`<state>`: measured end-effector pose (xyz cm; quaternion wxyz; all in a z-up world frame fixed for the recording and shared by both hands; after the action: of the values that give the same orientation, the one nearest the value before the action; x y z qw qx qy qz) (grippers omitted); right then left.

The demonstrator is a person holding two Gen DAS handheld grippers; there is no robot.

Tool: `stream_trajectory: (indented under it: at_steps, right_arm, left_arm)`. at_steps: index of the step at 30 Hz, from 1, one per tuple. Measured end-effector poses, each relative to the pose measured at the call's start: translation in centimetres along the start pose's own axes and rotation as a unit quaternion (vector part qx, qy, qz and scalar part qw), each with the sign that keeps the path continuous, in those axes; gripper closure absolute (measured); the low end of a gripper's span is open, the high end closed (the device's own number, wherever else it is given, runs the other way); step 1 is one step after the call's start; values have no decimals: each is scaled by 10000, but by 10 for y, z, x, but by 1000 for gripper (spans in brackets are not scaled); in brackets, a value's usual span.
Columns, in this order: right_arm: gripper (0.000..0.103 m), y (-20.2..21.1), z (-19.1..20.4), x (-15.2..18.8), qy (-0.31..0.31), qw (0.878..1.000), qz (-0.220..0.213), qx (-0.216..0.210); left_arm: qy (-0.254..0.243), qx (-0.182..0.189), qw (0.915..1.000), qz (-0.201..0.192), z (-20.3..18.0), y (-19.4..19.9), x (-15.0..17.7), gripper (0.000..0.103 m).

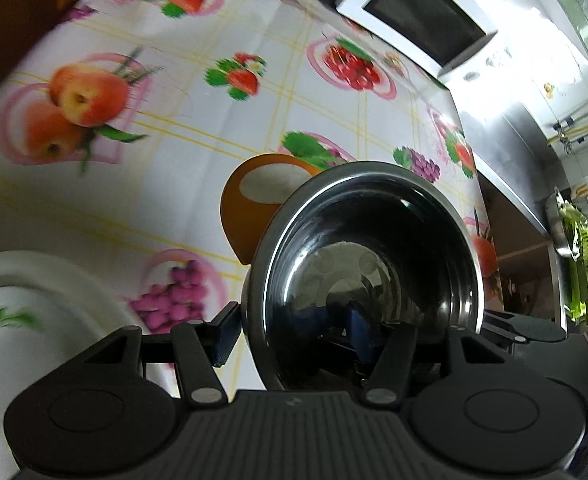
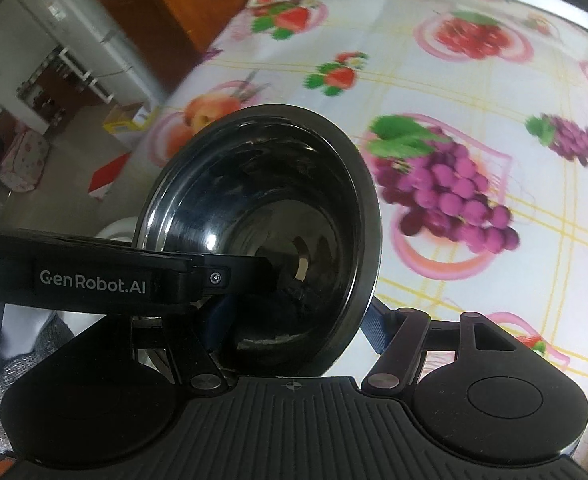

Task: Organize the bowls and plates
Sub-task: 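Carry the steel bowl with both grippers toward the white plate stack, then lower the steel bowl into the pink bowl atop the plates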

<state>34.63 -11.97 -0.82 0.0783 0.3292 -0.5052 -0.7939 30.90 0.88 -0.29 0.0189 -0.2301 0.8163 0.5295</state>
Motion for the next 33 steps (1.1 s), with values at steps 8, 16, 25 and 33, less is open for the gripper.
stream_trajectory:
  at_steps: [8, 16, 25, 33]
  right_arm:
    - [36, -8, 66, -3, 535, 9984, 40, -204]
    - [36, -41, 127, 3, 947, 9940, 268, -483]
    - [36, -75, 171, 13, 1095, 9911, 471, -597]
    - [36, -83, 177, 18, 1042, 9921, 503, -488]
  left_arm:
    - [355, -191, 9986, -337, 47, 53, 16, 45]
    - [880, -364, 9944, -468, 112, 83, 42, 45]
    - [1123, -483, 9918, -371, 167, 93, 65, 45]
    - [1164, -363, 9921, -294, 182, 85, 68, 44]
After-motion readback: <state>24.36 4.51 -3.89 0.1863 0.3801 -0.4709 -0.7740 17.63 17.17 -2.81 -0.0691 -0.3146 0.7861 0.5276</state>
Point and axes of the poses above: each gripper's, at about its wrist camera, not at the fingertips, and y roughly against the way its jaws point, z to its left, x to its underside, the point moved 5 cm from there along -y, roughly the way its jaws point
